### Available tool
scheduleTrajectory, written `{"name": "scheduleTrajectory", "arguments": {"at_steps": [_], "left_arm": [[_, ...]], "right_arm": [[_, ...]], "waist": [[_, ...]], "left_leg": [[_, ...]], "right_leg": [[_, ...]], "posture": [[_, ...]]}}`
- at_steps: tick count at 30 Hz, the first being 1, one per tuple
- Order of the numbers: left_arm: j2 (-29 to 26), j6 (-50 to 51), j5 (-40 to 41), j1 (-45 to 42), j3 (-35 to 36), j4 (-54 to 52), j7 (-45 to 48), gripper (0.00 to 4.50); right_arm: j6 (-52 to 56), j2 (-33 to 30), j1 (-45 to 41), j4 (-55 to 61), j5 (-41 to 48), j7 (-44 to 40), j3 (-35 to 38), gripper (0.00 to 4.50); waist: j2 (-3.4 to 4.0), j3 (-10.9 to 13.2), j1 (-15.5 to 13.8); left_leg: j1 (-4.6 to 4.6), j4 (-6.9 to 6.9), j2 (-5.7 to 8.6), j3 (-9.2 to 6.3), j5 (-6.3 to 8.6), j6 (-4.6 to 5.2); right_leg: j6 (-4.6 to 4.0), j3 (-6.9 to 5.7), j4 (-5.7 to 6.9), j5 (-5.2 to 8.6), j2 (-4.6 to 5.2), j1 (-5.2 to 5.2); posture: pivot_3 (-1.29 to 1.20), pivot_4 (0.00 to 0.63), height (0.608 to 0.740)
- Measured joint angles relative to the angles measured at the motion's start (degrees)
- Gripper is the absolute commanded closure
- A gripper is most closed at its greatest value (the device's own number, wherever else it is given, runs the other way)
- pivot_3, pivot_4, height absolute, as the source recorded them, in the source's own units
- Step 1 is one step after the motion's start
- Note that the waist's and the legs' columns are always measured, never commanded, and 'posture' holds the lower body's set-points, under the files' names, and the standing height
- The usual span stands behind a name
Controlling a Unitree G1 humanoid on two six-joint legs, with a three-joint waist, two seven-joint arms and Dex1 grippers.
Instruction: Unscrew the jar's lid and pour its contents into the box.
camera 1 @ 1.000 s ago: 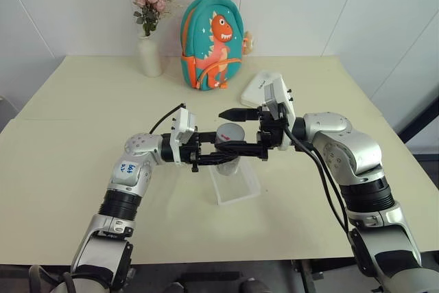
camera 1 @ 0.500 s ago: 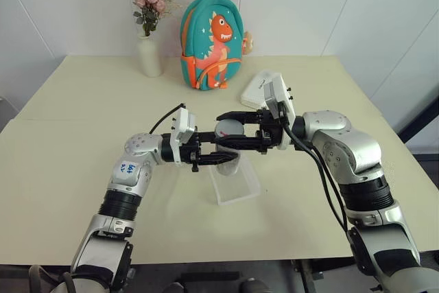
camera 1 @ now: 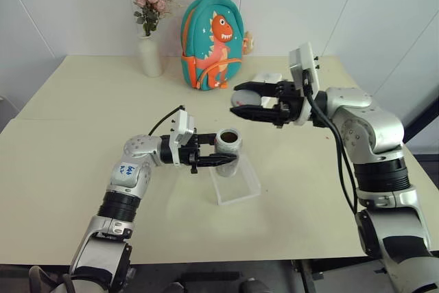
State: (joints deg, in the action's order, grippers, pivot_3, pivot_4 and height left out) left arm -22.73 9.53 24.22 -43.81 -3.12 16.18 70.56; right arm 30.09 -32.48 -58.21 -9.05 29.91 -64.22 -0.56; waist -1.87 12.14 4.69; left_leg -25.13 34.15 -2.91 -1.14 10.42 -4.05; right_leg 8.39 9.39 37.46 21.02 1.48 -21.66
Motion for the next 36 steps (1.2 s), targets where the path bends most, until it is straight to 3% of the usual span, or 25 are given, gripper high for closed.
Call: {"name": "scheduleTrajectory", "arguments": {"at_steps": [9, 14, 21, 27, 33, 36], "left_arm": [[-4.09, 2.15, 0.44, 0.52, 3.17, -2.14, -1.74, 2.45], [-6.69, 5.59, 2.08, 0.60, 6.64, -4.04, -3.77, 2.45], [-8.87, 8.09, 3.00, 0.55, 8.56, -4.25, -4.48, 2.45], [-9.25, 10.75, 4.27, 0.07, 9.53, -4.35, -4.65, 2.45], [-11.53, 11.22, 4.50, -0.91, 9.71, -3.23, -3.07, 2.45], [-12.66, 6.63, 1.77, -3.31, 8.91, 1.01, -1.43, 2.45]], "right_arm": [[-4.05, -5.03, 7.82, -5.47, -6.52, 5.35, 3.51, 1.92], [-5.23, -5.32, 21.46, -4.53, -10.14, 13.56, 6.27, 1.92], [-6.89, -1.34, 35.08, -2.18, -12.88, 25.08, 9.89, 1.92], [-7.70, 2.06, 36.71, -2.37, -12.87, 31.28, 12.06, 1.92], [-7.82, 2.65, 39.41, 0.38, -12.62, 32.98, 12.59, 0.01], [-8.54, 2.63, 41.81, 2.45, -12.10, 32.84, 13.55, 0.01]], "waist": [[0.02, 0.01, 0.06], [0.02, 0.01, -0.10], [0.03, 0.02, 0.29], [0.04, 0.02, 0.10], [0.04, 0.02, 0.00], [0.04, 0.02, -0.12]], "left_leg": [[0.00, -0.05, -0.01, 0.02, 0.00, 0.01], [-0.01, 0.00, 0.01, 0.01, 0.00, 0.01], [0.09, 0.04, 0.02, 0.06, -0.01, 0.02], [0.13, 0.04, 0.03, 0.04, -0.09, 0.02], [0.11, 0.01, 0.03, 0.02, -0.09, 0.01], [0.12, 0.02, 0.05, 0.03, -0.09, 0.01]], "right_leg": [[0.00, 0.01, -0.04, 0.00, 0.00, 0.00], [0.01, 0.02, -0.04, 0.01, 0.01, 0.04], [0.02, 0.07, 0.07, 0.00, 0.00, 0.07], [0.03, 0.07, 0.17, 0.00, -0.02, 0.08], [0.03, 0.06, 0.12, 0.00, -0.02, 0.08], [0.03, 0.06, 0.12, 0.00, -0.01, 0.09]], "posture": [[0.00, 0.150, 0.740], [0.00, 0.150, 0.740], [0.00, 0.150, 0.740], [0.00, 0.150, 0.740], [0.00, 0.150, 0.740], [0.00, 0.150, 0.740]]}}
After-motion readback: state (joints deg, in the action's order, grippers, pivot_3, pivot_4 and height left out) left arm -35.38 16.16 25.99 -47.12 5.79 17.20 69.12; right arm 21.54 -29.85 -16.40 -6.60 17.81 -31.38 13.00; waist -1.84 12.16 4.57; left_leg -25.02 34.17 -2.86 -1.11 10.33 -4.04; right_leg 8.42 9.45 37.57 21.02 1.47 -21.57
